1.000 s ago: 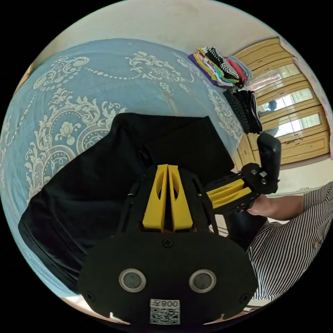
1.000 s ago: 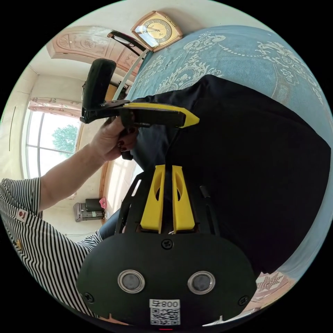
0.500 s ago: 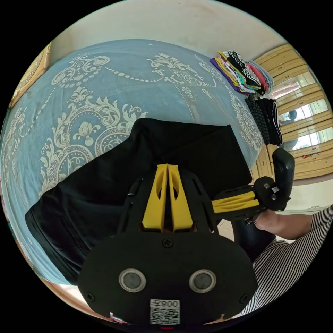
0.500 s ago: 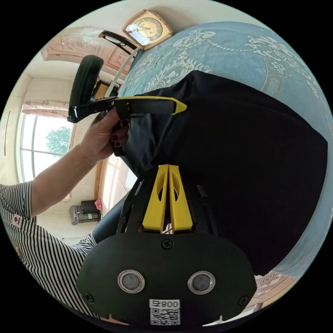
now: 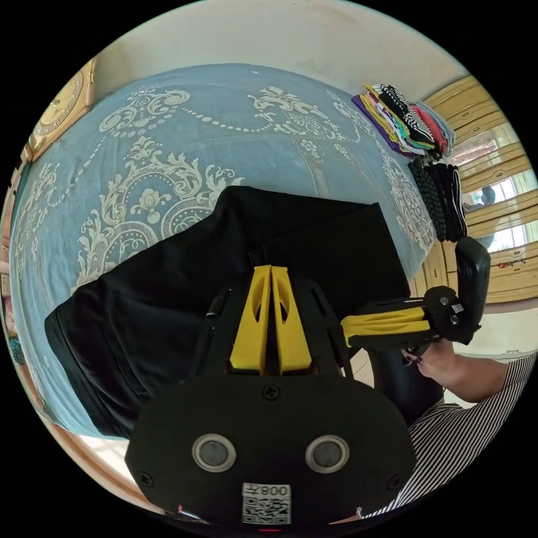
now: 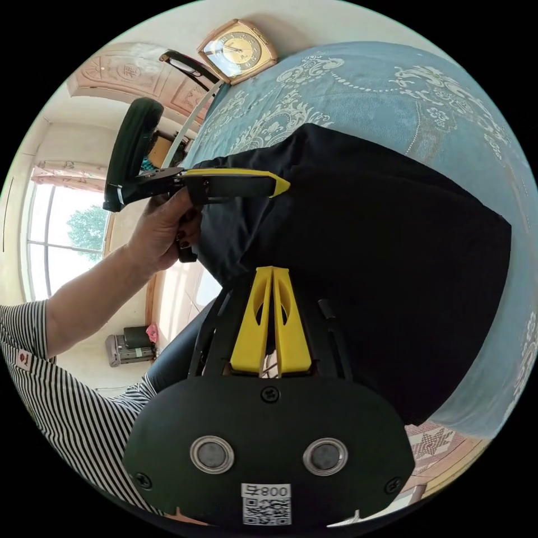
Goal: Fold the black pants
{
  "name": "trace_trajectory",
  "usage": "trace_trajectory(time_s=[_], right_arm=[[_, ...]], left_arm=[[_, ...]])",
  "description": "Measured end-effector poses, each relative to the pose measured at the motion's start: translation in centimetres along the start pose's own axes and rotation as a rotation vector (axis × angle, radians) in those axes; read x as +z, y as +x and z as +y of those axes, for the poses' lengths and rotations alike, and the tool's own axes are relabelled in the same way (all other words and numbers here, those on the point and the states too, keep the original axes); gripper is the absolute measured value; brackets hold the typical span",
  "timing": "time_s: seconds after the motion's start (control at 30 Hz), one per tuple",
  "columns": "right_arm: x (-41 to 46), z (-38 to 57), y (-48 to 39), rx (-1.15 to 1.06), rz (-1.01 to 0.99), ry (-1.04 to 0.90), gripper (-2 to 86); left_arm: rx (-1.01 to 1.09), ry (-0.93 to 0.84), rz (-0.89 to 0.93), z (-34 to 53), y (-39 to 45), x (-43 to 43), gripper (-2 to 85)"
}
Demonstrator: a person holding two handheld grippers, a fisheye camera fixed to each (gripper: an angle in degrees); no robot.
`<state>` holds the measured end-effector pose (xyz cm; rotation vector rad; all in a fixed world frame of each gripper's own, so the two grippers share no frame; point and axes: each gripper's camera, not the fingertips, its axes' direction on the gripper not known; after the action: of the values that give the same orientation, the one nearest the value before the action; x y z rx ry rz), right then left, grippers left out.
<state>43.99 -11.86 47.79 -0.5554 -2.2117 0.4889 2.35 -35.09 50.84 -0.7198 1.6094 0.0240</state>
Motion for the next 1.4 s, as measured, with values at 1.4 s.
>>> trace_trajectory(time_s=[1.4], right_arm=[[-25.3,15.2,3.2,0.433,-0.425,0.302,2.6]], left_arm=[[0.598,-0.072,-0.245,13.8,18.8,29.1,6.4]])
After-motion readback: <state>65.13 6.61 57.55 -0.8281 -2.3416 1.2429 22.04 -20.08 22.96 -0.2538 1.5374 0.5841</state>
